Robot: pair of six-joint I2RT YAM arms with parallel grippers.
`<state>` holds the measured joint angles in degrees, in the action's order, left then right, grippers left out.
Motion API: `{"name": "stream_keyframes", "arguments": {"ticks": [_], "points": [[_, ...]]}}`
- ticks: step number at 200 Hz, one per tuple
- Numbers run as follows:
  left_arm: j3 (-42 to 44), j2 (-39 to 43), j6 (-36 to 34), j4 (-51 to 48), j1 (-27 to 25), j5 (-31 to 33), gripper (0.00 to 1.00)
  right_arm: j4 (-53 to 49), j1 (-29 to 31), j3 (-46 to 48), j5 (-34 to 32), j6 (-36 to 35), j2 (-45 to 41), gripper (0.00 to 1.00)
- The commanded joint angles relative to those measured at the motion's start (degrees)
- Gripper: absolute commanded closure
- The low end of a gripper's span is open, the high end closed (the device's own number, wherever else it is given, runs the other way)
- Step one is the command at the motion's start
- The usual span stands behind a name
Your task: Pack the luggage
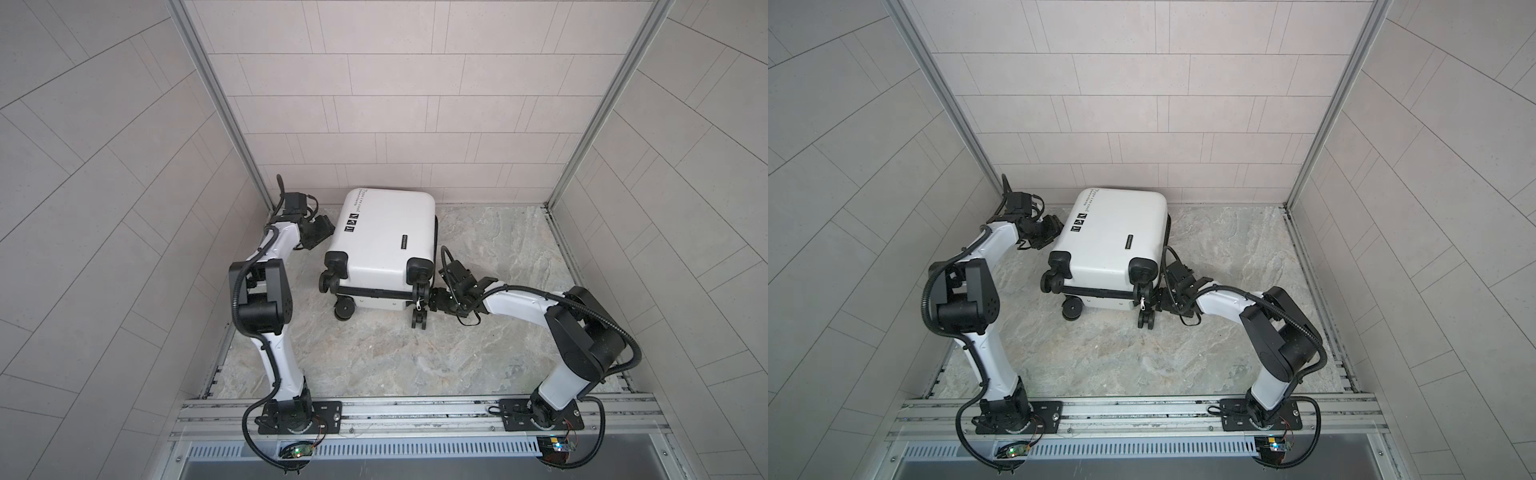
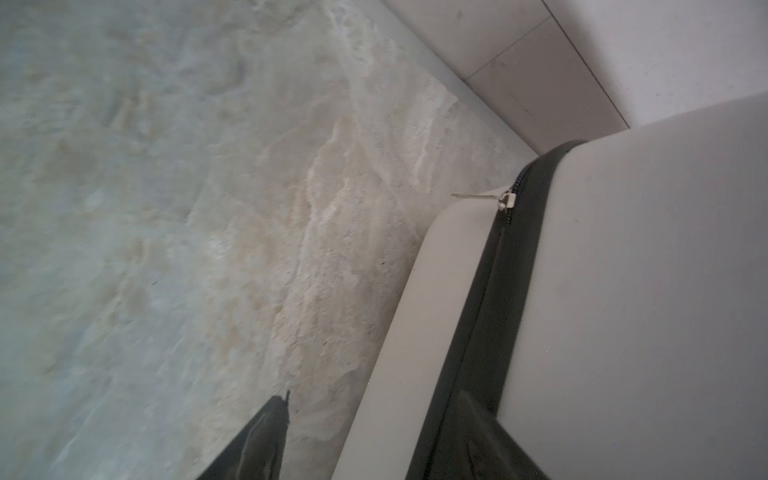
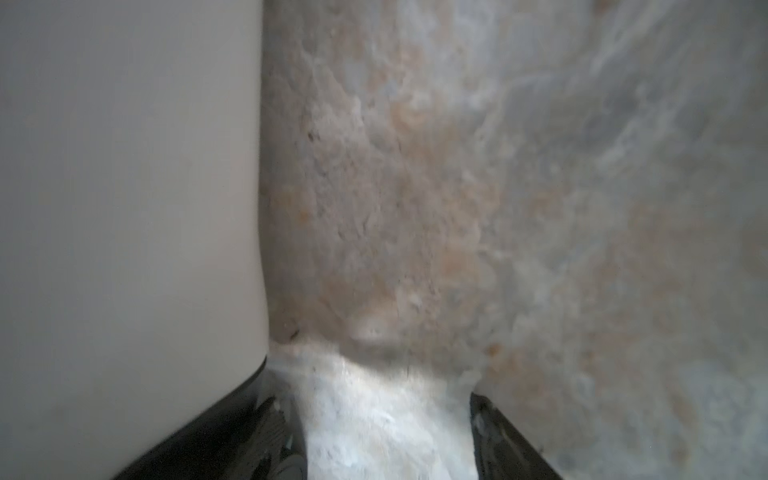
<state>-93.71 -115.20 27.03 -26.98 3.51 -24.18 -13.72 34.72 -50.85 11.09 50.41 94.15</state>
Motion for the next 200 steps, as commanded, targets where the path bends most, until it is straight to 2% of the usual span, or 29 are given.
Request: {"name": "stream_keyframes", "arguments": {"ticks": [1, 59, 89, 146, 171, 200], "points": [[-4.9, -3.1, -2.7, -4.6, -6.4, -7.4, 0.31, 6.5, 3.1, 1.0, 1.9, 2.5, -4.1, 0.27], [-18.7, -11.3, -1.7, -5.0, -12.2, -8.2, 0.31, 5.1, 4.9, 4.7, -1.8, 3.9, -8.3, 0.26], [-18.6, -8.4, -0.8, -4.0, -12.3, -3.8, 0.31, 2.3, 4.8, 4.5, -3.1, 2.2, -9.8, 0.22], [-2.9, 17.3, -4.2, 1.1, -9.8, 11.6, 0.30, -0.3, 4.8, 4.6, -4.2, 0.4, -11.8, 0.19], [7.2, 30.9, -4.5, 1.8, -10.0, 14.0, 0.30, 0.9, 5.8, 4.3, -4.1, 0.9, -11.0, 0.19], [21.1, 47.0, -2.1, 0.0, -11.3, 13.4, 0.30, 2.0, 7.9, 1.8, -4.4, 1.4, -8.2, 0.20]]}}
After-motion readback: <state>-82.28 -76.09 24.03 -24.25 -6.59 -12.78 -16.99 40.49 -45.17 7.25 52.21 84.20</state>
